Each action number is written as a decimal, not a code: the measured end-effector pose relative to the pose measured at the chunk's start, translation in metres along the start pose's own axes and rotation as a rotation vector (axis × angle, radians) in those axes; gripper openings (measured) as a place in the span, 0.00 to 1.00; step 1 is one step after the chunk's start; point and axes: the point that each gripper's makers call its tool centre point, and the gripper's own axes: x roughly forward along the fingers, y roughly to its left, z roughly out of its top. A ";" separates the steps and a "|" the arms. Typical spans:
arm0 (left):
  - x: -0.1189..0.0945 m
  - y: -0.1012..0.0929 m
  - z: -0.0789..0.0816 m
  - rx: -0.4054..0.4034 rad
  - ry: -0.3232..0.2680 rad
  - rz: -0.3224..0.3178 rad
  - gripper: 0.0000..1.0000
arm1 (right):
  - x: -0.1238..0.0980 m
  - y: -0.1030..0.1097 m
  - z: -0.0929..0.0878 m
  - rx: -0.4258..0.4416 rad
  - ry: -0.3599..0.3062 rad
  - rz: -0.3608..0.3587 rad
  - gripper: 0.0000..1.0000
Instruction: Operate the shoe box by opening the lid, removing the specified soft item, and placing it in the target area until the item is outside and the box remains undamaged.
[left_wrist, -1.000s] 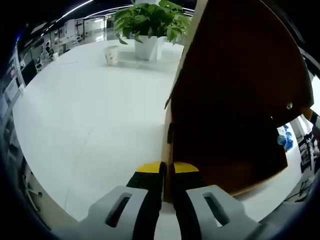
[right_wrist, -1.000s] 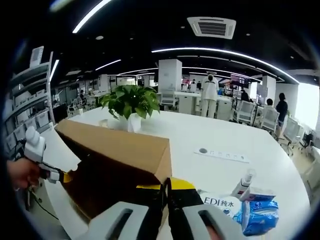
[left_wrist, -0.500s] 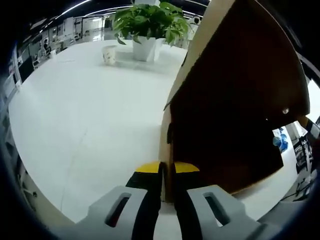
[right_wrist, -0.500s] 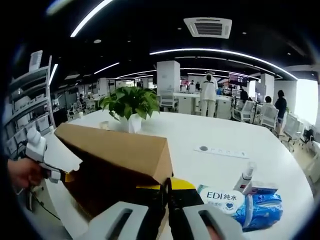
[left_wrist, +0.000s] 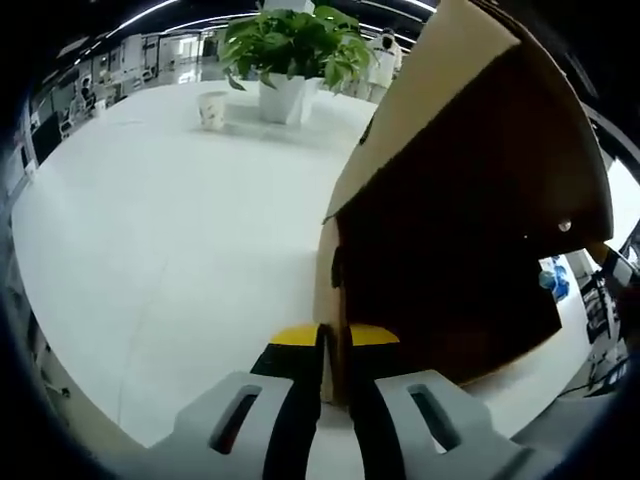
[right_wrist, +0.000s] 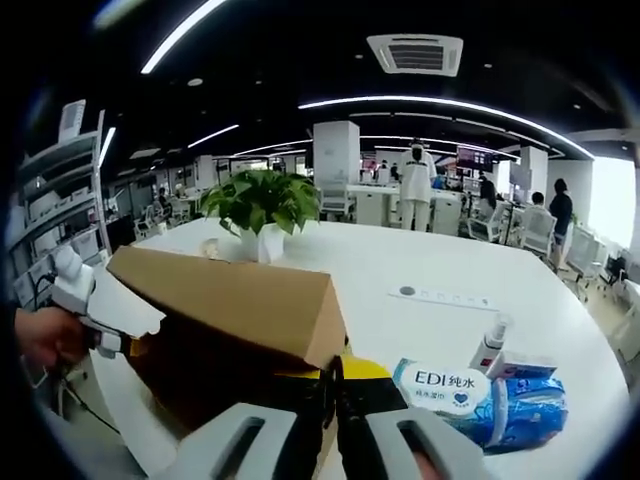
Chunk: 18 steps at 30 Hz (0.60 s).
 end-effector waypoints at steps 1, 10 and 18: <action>0.000 0.000 0.000 0.003 0.001 -0.002 0.06 | 0.000 0.000 -0.001 0.002 -0.002 0.000 0.00; 0.000 -0.001 0.000 0.013 -0.001 -0.021 0.07 | -0.004 0.002 -0.008 -0.011 -0.012 0.003 0.00; 0.000 -0.002 0.000 0.016 -0.002 -0.038 0.07 | -0.008 0.004 -0.020 -0.022 0.002 0.008 0.00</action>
